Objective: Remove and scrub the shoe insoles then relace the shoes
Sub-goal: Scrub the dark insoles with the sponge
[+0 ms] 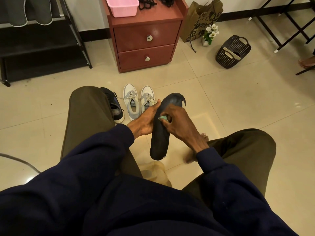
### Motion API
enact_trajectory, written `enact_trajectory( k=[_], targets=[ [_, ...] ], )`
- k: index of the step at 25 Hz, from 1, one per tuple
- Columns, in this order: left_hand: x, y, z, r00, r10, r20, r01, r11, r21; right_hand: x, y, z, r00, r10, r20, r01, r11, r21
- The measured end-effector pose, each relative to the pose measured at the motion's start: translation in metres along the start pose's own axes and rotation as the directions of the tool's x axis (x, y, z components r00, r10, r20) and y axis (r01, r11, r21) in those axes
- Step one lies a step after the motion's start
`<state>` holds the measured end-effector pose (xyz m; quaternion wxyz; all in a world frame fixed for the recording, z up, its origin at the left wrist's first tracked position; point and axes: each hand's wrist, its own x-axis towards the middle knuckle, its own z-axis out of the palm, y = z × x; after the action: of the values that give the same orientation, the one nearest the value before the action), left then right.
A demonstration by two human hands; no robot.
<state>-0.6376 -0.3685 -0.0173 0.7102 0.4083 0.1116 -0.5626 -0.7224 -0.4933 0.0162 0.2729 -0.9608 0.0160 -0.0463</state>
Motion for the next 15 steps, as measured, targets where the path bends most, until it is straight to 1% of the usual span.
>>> enact_trajectory(
  k=[2,4,5,6,8,9,10,11,13,14,15],
  targets=[
    [-0.003,-0.001,0.001,0.999,-0.039,0.038,0.039,0.999,0.006,0.006,0.011,-0.002,0.989,0.084,-0.121,-0.089,0.995,-0.037],
    [-0.003,-0.003,0.000,0.996,-0.058,0.069,0.058,0.998,0.007,0.008,0.021,-0.006,0.955,0.164,-0.247,-0.187,0.980,-0.071],
    [-0.003,-0.003,0.000,0.995,-0.066,0.071,0.066,0.998,0.007,0.007,0.022,-0.007,0.950,0.172,-0.259,-0.196,0.978,-0.070],
    [-0.003,-0.002,0.000,0.995,-0.072,0.072,0.072,0.997,0.006,0.007,0.018,-0.005,0.964,0.157,-0.216,-0.171,0.984,-0.045],
    [-0.004,-0.002,0.003,0.995,-0.078,0.056,0.078,0.997,0.006,0.004,0.005,-0.002,0.996,0.075,-0.058,-0.074,0.997,0.014],
    [-0.004,-0.003,0.003,0.997,-0.073,0.041,0.072,0.997,0.009,0.004,0.003,-0.002,0.999,0.039,-0.028,-0.039,0.999,0.009],
    [-0.005,-0.003,0.003,0.997,-0.069,0.038,0.069,0.997,0.020,0.005,0.005,-0.003,0.998,0.041,-0.051,-0.043,0.999,-0.022],
    [-0.005,-0.003,0.001,0.996,-0.076,0.051,0.075,0.997,0.034,0.007,0.011,-0.006,0.990,0.079,-0.118,-0.087,0.994,-0.068],
    [-0.004,-0.002,-0.001,0.987,-0.127,0.099,0.122,0.991,0.054,0.009,0.027,-0.014,0.944,0.198,-0.263,-0.238,0.962,-0.130],
    [-0.005,-0.003,-0.001,0.983,-0.144,0.116,0.136,0.988,0.067,0.007,0.032,-0.016,0.927,0.231,-0.294,-0.274,0.955,-0.113],
    [-0.005,-0.003,-0.001,0.980,-0.153,0.125,0.143,0.986,0.081,0.006,0.033,-0.016,0.932,0.229,-0.280,-0.257,0.964,-0.066]
  ],
)
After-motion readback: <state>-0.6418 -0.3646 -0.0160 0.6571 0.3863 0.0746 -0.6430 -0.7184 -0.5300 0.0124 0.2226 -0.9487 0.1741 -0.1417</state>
